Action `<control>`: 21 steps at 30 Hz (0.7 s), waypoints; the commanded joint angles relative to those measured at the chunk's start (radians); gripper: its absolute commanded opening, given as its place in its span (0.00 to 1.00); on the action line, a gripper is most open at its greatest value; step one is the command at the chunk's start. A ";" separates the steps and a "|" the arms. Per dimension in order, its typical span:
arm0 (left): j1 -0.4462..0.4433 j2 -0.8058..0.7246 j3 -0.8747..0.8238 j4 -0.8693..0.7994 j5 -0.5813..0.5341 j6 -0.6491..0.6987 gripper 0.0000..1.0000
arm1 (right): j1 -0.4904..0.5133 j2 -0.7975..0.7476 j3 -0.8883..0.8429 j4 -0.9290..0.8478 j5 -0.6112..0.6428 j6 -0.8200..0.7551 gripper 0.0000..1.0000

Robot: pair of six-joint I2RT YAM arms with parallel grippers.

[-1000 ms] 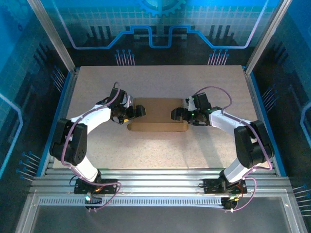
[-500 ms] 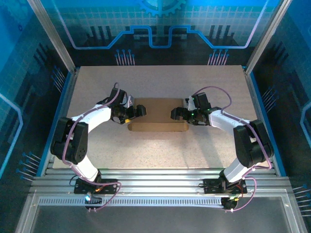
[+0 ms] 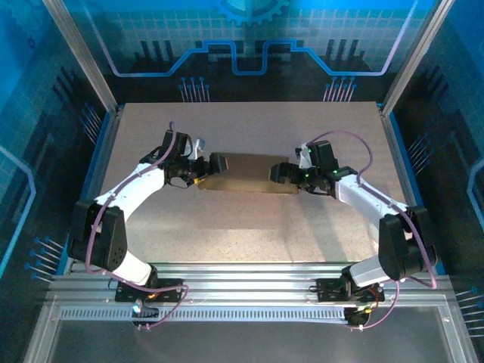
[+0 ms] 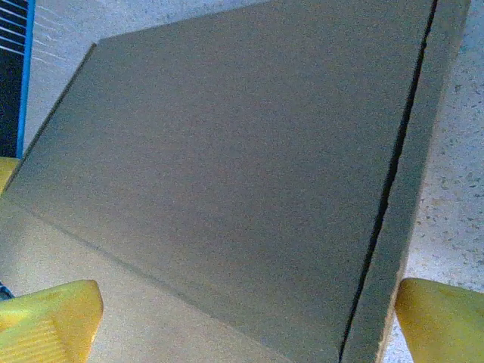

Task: Fold the paper box

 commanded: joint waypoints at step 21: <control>0.005 -0.081 0.094 -0.083 0.213 -0.183 0.99 | -0.032 -0.169 0.059 -0.115 -0.084 0.158 1.00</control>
